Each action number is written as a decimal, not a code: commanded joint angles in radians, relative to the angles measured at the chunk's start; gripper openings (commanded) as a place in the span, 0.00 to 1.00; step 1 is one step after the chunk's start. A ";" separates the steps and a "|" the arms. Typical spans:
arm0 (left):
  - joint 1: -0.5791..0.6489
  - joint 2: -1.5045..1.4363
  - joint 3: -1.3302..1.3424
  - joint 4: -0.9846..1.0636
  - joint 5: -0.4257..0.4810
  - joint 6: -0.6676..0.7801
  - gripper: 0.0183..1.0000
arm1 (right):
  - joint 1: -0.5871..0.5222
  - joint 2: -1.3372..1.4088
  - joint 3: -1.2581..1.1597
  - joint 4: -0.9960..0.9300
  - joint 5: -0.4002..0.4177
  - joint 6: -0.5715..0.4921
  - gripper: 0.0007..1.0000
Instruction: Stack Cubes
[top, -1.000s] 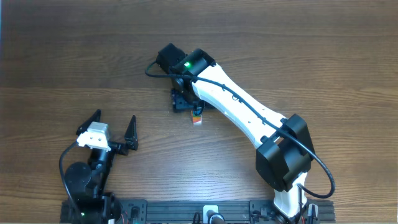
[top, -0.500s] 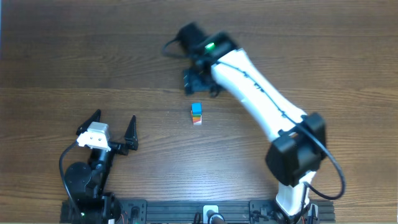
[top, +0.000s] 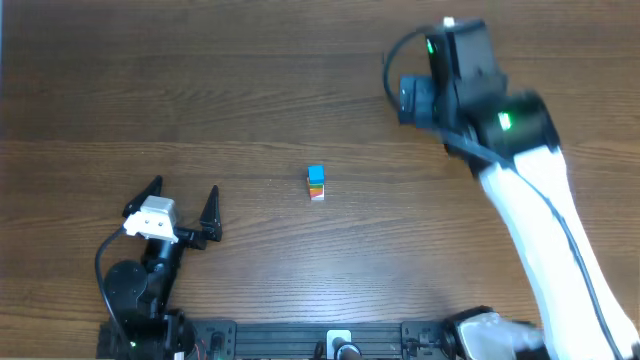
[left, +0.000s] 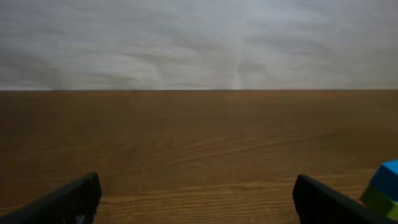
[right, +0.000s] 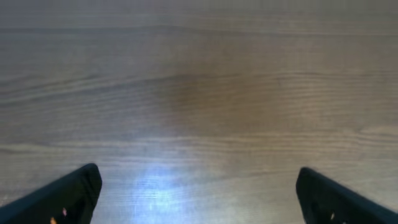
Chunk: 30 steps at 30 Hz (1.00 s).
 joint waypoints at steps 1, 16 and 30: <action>-0.005 -0.004 -0.006 0.002 0.010 0.018 1.00 | 0.026 -0.235 -0.292 0.164 0.027 -0.055 0.99; -0.005 -0.004 -0.006 0.002 0.010 0.018 1.00 | -0.318 -0.934 -1.027 0.654 -0.278 -0.136 0.99; -0.005 -0.004 -0.006 0.002 0.010 0.018 1.00 | -0.336 -1.289 -1.270 0.813 -0.278 -0.181 0.99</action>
